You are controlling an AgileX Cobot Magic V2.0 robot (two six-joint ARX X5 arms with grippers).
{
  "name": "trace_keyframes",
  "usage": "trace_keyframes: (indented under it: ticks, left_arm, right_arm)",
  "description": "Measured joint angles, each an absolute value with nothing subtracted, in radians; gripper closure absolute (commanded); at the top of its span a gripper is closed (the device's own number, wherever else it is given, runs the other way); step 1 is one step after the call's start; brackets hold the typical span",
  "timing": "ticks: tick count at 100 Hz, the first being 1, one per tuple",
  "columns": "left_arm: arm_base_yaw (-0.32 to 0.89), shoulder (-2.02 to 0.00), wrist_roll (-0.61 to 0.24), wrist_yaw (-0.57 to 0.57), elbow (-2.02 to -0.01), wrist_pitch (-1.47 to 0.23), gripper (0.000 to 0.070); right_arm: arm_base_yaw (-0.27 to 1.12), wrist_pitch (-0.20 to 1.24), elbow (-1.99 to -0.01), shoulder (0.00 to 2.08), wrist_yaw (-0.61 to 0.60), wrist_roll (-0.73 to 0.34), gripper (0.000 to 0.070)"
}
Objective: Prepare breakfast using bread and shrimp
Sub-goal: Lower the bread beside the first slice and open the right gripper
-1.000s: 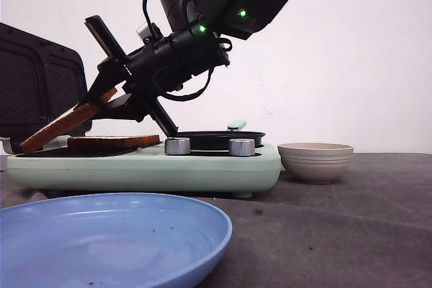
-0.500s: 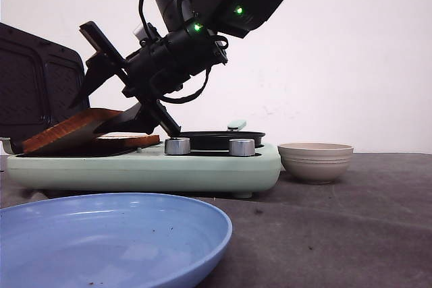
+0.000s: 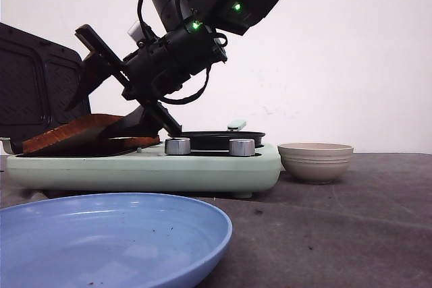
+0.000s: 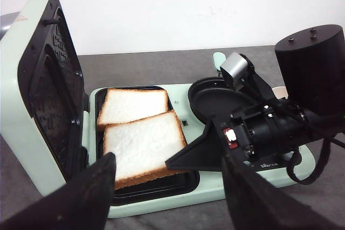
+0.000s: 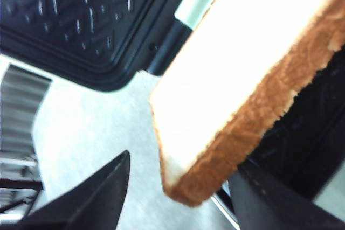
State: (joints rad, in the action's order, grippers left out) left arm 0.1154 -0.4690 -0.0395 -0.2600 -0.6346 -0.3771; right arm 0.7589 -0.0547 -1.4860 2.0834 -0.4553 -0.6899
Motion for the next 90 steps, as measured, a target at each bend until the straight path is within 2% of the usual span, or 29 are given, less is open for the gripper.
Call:
trace_keyframes:
  ticks: [38, 60, 90]
  left_arm:
    - [0.115, -0.469, -0.039, -0.260, -0.635, -0.377, 0.0387]
    - [0.115, -0.469, -0.039, -0.260, -0.635, -0.377, 0.0387]
    - [0.115, -0.469, -0.039, -0.259, -0.635, -0.377, 0.0387]
  right_arm:
    - [0.758, 0.027, -1.485, 2.065, -0.443, -0.641, 0.0350]
    - [0.756, 0.117, -1.477, 2.038, -0.397, -0.603, 0.0350]
    - [0.741, 0.169, -1.475, 1.986, -0.362, -0.543, 0.0351]
